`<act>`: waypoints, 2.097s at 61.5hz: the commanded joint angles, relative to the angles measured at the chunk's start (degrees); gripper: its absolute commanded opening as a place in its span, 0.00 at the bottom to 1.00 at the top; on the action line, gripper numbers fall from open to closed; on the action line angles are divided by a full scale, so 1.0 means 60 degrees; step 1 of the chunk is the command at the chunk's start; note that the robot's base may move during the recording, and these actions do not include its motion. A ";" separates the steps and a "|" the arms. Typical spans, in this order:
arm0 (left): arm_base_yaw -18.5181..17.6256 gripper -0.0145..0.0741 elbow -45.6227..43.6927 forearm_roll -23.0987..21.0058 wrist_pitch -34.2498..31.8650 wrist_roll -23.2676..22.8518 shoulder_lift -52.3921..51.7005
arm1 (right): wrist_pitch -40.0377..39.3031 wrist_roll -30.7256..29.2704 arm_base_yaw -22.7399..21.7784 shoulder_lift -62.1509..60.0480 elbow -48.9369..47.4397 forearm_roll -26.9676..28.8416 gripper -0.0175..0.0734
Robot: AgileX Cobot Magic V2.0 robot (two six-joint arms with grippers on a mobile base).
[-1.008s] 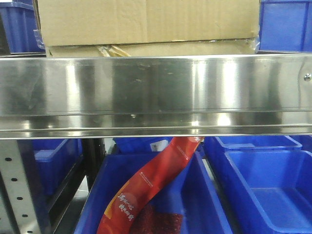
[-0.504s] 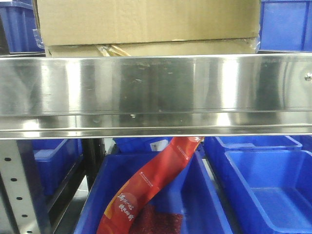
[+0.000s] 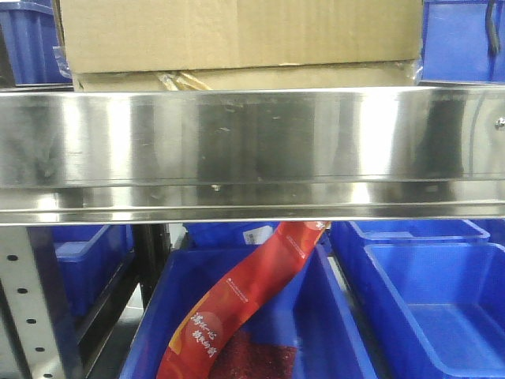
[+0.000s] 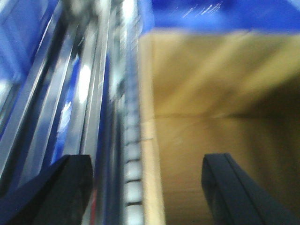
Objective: Grab carton from right shelf to conveyor
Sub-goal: 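Close both grippers on the carton's opposite side walls, then lift the carton off the shelf with both grippers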
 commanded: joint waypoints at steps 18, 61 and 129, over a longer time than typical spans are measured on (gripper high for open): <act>0.0075 0.61 -0.0085 -0.0102 -0.0067 -0.0003 0.0973 | -0.0679 0.0005 0.0001 0.0845 -0.0093 0.0242 0.81; 0.0072 0.14 -0.0166 -0.0395 -0.0067 0.0085 0.1083 | -0.0080 0.0005 -0.0018 0.0989 -0.0204 0.0314 0.12; -0.2293 0.14 0.5267 -0.0680 -0.0067 -0.0152 -0.5149 | -0.0654 0.0101 0.1199 -0.5316 0.5271 0.0314 0.12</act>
